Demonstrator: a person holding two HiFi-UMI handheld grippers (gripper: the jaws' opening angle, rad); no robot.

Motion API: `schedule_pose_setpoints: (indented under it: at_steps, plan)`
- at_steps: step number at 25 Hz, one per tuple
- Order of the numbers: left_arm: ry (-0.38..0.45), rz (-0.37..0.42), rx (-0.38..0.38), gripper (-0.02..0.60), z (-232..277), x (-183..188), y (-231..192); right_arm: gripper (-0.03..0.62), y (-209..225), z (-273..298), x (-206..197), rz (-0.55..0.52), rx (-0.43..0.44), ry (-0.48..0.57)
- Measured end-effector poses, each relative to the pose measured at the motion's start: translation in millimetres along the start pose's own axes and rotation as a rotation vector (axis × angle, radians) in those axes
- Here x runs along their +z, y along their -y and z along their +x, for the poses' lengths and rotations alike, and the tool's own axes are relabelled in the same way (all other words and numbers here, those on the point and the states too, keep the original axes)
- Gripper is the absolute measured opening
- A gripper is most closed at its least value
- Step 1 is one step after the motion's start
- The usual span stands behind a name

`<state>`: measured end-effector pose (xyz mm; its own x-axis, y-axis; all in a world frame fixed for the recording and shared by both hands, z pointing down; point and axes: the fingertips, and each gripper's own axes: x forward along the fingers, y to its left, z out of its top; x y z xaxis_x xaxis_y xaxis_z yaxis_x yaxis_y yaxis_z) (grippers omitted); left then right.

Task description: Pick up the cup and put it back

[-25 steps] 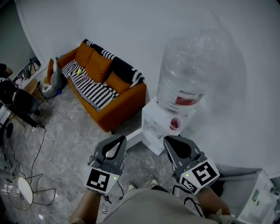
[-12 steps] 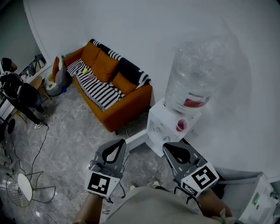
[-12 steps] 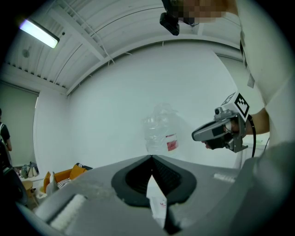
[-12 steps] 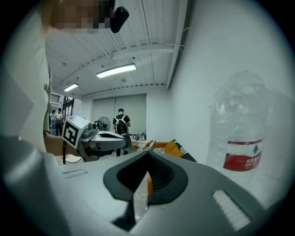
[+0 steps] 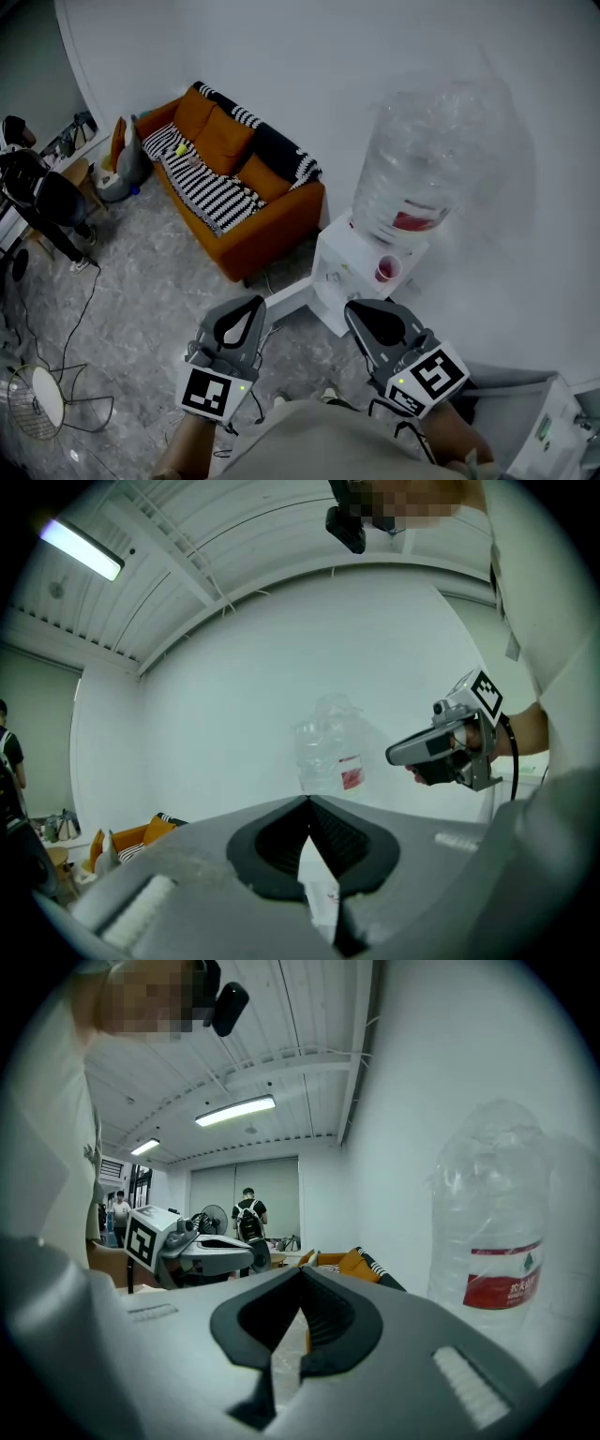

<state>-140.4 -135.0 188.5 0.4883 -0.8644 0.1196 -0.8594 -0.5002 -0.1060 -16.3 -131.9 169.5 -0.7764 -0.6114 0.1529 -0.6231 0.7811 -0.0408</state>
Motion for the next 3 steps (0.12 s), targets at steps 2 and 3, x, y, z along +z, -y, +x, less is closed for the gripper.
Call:
schedule_pose_setpoints:
  at_steps: [2, 3]
  plan:
    - [-0.001, -0.002, 0.001, 0.002, -0.6, 0.4, 0.0, 0.003, -0.4, -0.4, 0.1, -0.001, -0.003, -0.001]
    - [-0.001, -0.002, 0.001, 0.002, -0.8, 0.7, -0.1, 0.003, -0.5, -0.5, 0.2, -0.001, -0.004, -0.001]
